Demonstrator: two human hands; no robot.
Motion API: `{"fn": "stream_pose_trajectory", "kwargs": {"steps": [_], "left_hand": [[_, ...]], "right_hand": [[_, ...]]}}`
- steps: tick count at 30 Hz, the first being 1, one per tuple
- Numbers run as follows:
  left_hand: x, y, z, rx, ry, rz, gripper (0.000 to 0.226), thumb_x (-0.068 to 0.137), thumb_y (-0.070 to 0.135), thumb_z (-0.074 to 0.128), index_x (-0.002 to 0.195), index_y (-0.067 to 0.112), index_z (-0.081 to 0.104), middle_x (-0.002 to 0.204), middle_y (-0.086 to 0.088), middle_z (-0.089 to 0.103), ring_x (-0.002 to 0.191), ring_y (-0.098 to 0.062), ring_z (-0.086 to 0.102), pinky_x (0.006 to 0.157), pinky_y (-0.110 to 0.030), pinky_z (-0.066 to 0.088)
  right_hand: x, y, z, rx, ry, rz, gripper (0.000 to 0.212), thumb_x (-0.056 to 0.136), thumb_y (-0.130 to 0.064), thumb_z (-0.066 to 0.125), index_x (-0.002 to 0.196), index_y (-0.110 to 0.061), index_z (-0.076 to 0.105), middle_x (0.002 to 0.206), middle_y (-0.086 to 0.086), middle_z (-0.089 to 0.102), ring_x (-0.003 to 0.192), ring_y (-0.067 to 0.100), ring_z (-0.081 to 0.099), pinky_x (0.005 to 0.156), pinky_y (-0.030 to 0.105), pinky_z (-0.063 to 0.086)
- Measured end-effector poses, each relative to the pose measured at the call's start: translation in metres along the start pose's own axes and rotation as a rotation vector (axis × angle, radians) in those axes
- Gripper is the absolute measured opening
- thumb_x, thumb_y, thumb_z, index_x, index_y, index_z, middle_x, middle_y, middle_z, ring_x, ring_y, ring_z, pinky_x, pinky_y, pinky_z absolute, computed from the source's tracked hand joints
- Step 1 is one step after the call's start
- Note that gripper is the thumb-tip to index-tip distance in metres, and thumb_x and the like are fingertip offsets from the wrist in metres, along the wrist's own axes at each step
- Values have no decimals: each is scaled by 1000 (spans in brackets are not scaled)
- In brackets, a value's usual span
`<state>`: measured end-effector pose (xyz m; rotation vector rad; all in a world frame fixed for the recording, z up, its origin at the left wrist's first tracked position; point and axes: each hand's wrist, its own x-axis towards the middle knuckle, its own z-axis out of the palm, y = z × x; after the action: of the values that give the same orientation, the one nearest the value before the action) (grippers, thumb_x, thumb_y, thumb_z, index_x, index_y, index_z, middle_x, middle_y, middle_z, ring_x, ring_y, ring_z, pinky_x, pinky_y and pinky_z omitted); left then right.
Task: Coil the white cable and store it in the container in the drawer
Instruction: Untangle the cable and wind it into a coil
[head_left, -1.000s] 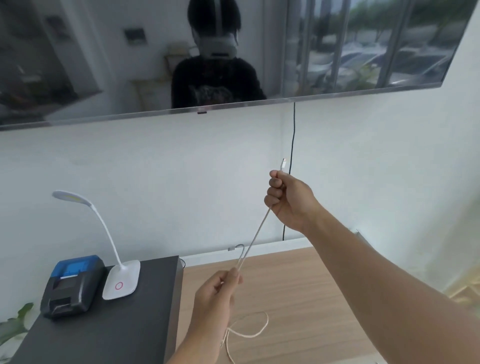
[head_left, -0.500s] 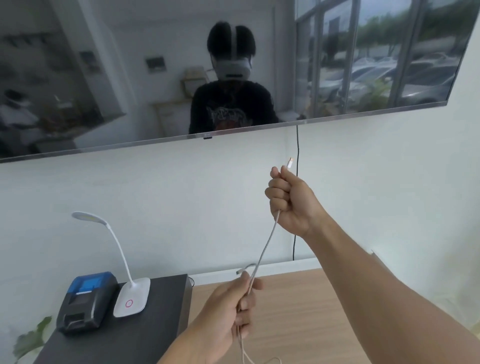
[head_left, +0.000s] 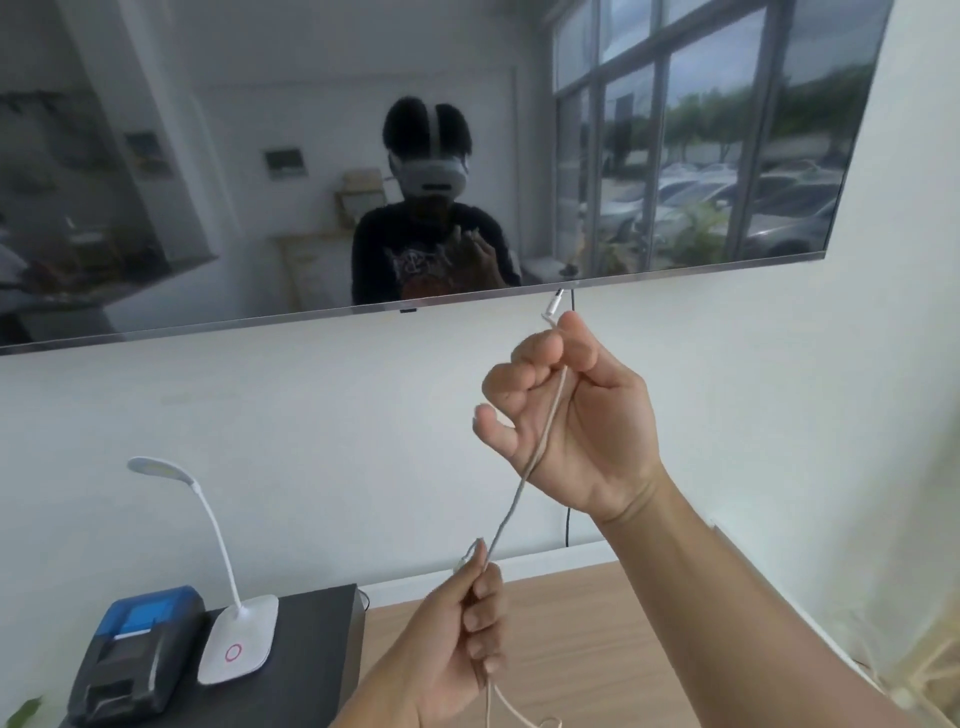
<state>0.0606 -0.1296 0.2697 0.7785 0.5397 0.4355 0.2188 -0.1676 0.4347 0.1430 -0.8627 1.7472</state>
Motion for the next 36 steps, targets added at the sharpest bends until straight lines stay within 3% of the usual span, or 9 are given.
{"fn": "stream_pose_trajectory", "kwargs": {"steps": [4, 7, 11, 16, 22, 27, 30, 33, 36], "left_hand": [[5, 51, -4, 100, -15, 24, 30, 103, 33, 44, 77, 18, 43, 65, 0, 18, 53, -17, 34, 50, -29, 37], [1, 99, 5, 224, -16, 17, 41, 103, 40, 47, 70, 15, 50, 60, 0, 28, 57, -18, 37, 58, -32, 35], [-16, 153, 23, 494, -74, -31, 41, 104, 45, 43, 71, 22, 53, 50, 11, 31, 44, -9, 27, 47, -25, 25], [-32, 179, 50, 862, 30, 25, 38, 104, 47, 43, 84, 17, 55, 51, 11, 33, 44, -8, 21, 41, -21, 20], [-52, 167, 56, 950, 155, 283, 38, 104, 48, 38, 87, 17, 55, 48, 13, 38, 41, -9, 23, 39, -21, 21], [-80, 143, 49, 969, 211, 455, 43, 105, 48, 36, 86, 18, 60, 48, 15, 42, 41, -7, 31, 45, -23, 27], [-91, 120, 54, 1074, 201, 602, 42, 106, 43, 38, 82, 21, 66, 45, 18, 53, 41, 3, 47, 51, -22, 36], [-97, 94, 51, 1072, 206, 700, 38, 105, 41, 42, 82, 24, 67, 57, 16, 60, 49, 0, 55, 53, -20, 42], [-101, 61, 33, 1090, 238, 714, 39, 103, 47, 38, 76, 26, 57, 48, 17, 47, 43, -3, 40, 47, -17, 31]], "right_hand": [[-22, 38, 13, -30, -49, 193, 51, 109, -35, 30, 83, -5, 61, 77, 16, 74, 71, 29, 69, 64, 46, 64], [-42, 67, 10, -213, 60, 308, 43, 109, -36, 40, 85, -5, 59, 74, 17, 75, 63, 26, 72, 54, 40, 64], [-61, 95, -4, -466, 234, 408, 39, 108, -40, 46, 95, -7, 61, 91, 19, 74, 73, 24, 73, 56, 47, 66], [-65, 117, -20, -566, 336, 474, 44, 109, -44, 45, 110, -5, 65, 104, 21, 71, 84, 29, 72, 61, 51, 65], [-67, 114, -37, -473, 418, 294, 48, 108, -42, 48, 125, -1, 64, 125, 23, 68, 109, 32, 68, 87, 71, 54], [-66, 101, -41, -449, 496, 122, 54, 108, -45, 45, 143, -5, 56, 146, 16, 58, 128, 31, 59, 100, 79, 41], [-57, 98, -39, -447, 510, 27, 51, 109, -46, 40, 145, -14, 55, 146, 10, 58, 129, 30, 56, 101, 72, 45], [-47, 94, -36, -387, 545, -110, 47, 109, -45, 38, 138, -16, 62, 139, 2, 65, 121, 26, 65, 92, 58, 55], [-35, 87, -32, -362, 582, -197, 47, 109, -45, 36, 132, -21, 69, 143, -1, 65, 117, 20, 69, 90, 45, 58]]}}
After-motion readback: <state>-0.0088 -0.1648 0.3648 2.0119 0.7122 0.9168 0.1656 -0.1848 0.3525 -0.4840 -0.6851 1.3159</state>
